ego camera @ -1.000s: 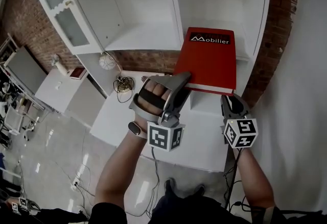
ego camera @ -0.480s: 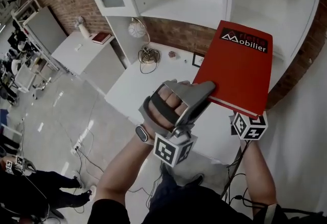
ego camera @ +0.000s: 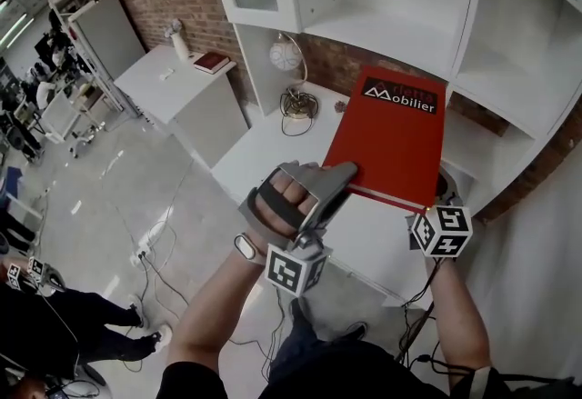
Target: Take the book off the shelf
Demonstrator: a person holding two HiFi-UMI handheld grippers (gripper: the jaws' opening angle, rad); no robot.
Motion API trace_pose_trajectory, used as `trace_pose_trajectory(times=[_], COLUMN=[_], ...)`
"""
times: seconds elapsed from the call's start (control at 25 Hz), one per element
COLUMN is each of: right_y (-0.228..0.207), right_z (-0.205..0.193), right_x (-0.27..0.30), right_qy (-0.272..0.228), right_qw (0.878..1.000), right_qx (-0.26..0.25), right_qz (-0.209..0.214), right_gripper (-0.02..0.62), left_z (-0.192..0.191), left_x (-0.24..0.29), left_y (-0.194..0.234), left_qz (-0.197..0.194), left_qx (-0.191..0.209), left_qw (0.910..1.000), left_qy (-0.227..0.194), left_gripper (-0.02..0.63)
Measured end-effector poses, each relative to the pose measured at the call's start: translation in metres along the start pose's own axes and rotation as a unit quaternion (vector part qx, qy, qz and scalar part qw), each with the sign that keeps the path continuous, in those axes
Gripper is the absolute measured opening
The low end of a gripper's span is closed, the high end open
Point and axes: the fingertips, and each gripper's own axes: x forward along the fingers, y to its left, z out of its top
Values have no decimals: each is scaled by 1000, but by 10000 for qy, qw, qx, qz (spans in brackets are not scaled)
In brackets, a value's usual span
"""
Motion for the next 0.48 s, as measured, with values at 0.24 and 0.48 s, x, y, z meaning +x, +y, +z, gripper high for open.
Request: trace_pose_trajectory(times=[0.24, 0.48], right_y=[23, 36], right_z=[-6, -11], right_x=[18, 38], right_qy=[52, 145], right_qw=[10000, 9999], right_qx=[-52, -78], right_qz=[33, 33], right_gripper=[72, 72], left_z=[-50, -89], left_x=[-18, -27], left_y=[-12, -32], left_qz=[-170, -378], left_qx=[-21, -62], left_qw=[9993, 9979], left_qy=[333, 518], left_gripper=[169, 169])
